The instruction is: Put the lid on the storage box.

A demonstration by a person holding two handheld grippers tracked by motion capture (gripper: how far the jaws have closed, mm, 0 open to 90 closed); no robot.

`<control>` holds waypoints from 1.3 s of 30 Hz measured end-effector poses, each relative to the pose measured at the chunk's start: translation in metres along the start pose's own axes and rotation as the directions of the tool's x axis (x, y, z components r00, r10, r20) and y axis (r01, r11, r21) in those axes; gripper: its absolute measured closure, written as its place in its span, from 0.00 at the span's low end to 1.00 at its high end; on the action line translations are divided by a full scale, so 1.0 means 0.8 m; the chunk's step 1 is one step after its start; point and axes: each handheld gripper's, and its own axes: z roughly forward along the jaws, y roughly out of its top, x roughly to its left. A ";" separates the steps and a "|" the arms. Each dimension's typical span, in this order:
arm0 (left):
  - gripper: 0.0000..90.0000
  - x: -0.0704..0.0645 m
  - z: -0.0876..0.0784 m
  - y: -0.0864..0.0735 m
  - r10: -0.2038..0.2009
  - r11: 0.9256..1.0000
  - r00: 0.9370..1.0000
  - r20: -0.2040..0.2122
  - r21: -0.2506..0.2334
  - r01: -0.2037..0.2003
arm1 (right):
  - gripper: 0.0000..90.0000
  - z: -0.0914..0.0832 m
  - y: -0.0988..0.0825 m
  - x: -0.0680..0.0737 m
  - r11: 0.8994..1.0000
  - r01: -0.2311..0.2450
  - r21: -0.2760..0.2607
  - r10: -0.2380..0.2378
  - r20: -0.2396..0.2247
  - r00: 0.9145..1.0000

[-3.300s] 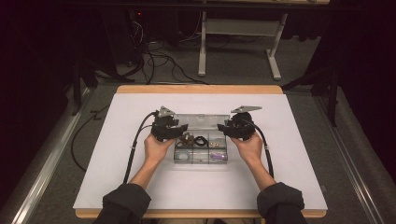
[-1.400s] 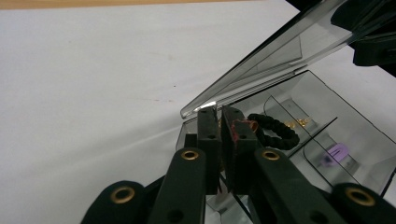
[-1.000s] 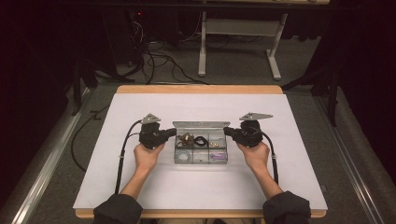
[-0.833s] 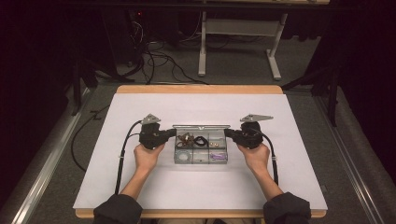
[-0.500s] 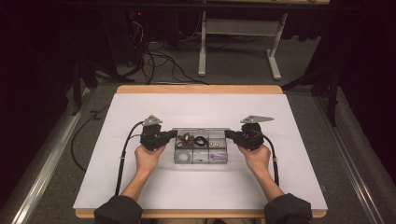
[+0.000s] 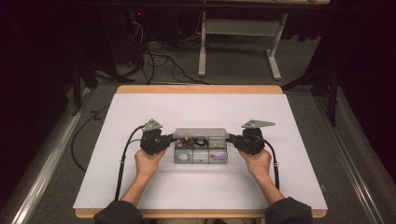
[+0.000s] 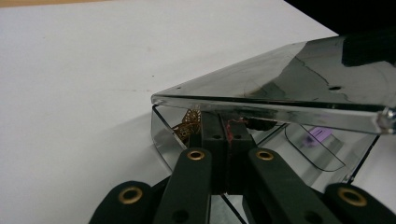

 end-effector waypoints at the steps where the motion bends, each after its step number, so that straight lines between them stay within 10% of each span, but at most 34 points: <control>1: 1.00 -0.001 0.000 0.000 0.003 1.000 1.000 -0.001 0.002 -0.003 | 0.98 0.000 -0.001 0.000 1.000 0.002 -0.003 -0.002 -0.002 1.000; 39: 1.00 -0.019 -0.021 -0.027 0.005 0.999 0.999 0.047 -0.032 -0.004 | 0.98 -0.020 -0.028 0.020 0.999 0.035 -0.025 -0.037 -0.054 0.998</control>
